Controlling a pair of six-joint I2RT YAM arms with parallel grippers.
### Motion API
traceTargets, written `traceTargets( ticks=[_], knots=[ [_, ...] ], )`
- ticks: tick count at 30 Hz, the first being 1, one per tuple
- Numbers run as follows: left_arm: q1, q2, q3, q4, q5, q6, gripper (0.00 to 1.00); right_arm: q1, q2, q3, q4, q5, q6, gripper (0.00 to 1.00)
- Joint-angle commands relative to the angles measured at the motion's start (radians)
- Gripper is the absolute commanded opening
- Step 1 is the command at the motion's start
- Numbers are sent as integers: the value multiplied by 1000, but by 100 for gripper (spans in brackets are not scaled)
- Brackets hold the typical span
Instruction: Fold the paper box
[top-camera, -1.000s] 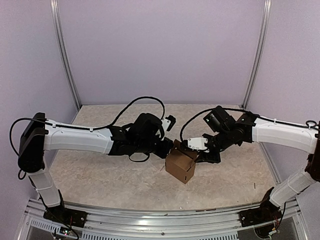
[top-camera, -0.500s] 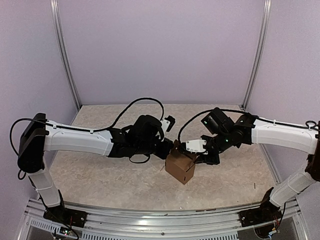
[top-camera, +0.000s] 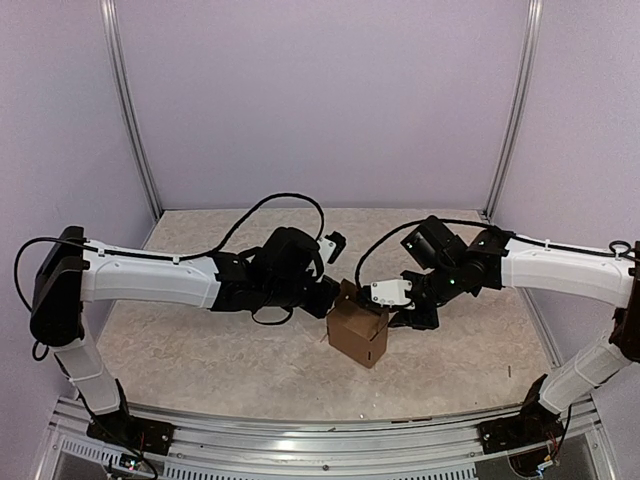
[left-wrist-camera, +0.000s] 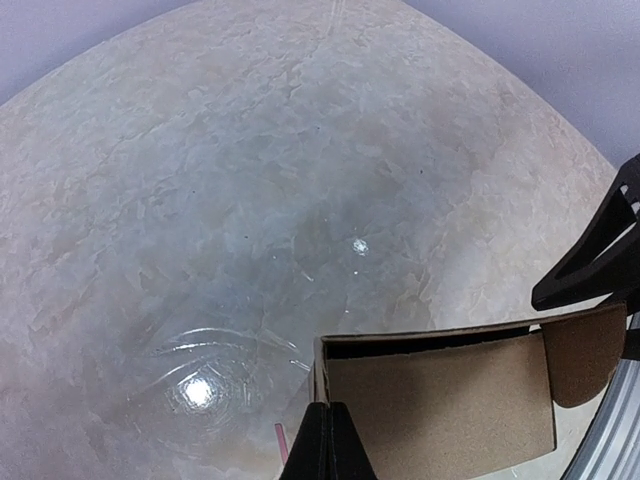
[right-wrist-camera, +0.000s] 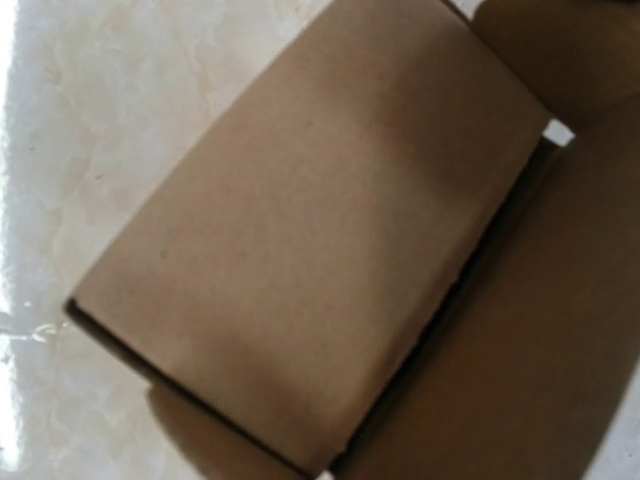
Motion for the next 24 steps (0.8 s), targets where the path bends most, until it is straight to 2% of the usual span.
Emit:
traceTargets(
  ticks=[1, 17, 24],
  knots=[
    [-3, 30, -44, -200, 48, 4, 0, 14, 9, 2, 3, 7, -7, 31],
    [-26, 34, -96, -175, 40, -46, 0, 33, 16, -7, 20, 14, 3, 30],
    [-32, 44, -101, -173, 43, -60, 0, 59, 16, -26, 36, 63, -4, 29]
  ],
)
